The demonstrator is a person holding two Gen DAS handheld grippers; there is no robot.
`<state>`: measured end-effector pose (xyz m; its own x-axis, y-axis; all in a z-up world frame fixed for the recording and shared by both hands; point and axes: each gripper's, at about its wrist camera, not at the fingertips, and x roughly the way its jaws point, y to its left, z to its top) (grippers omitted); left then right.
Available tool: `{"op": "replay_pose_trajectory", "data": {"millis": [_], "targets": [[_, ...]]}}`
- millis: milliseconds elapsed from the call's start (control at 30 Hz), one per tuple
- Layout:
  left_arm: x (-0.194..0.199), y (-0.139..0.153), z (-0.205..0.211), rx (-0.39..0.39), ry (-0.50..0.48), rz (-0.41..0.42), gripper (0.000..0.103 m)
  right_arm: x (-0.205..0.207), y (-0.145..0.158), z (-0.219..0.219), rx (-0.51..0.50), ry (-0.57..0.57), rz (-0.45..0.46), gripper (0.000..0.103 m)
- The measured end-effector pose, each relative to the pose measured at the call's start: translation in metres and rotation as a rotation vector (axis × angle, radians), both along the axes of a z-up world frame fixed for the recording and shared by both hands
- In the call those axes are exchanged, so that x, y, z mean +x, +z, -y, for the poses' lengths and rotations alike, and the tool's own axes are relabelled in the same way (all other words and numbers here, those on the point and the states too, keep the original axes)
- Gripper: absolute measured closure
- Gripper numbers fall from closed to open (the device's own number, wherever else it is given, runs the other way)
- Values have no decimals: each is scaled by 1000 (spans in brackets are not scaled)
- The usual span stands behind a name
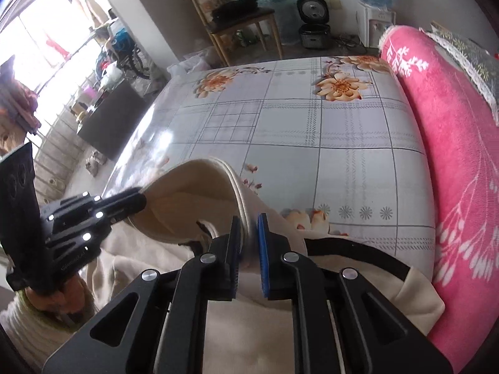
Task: Fold large clothes
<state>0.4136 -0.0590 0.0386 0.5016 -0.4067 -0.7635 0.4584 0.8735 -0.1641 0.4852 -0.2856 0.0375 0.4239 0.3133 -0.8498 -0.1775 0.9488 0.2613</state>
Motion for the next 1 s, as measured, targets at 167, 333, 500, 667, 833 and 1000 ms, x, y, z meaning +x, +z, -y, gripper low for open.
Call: {"op": "replay_pose_trajectory", "data": {"millis": [167,333,500,667,833,1000], "targets": [[-66,-10,-9,75,-78,35,96,-63,-13,-15,-91,73,31,92],[-87,-46,-12,167,-73,18,96,-98,-26,-21,-219,95,21,87],[-88,-49,-13,180,-70,40,96,-101,38,-30,-101,119,202,58],[-85,-52,-18,170,-43,7,92,-50,11,-49,20,100,92,57],[-110,-25,-54,58,-21,25,89,-50,-64,-68,-68,142,-62,58],[-92,10,-59,-43,-9,78,89,-67,-60,-79,-159,175,-12,58]]}}
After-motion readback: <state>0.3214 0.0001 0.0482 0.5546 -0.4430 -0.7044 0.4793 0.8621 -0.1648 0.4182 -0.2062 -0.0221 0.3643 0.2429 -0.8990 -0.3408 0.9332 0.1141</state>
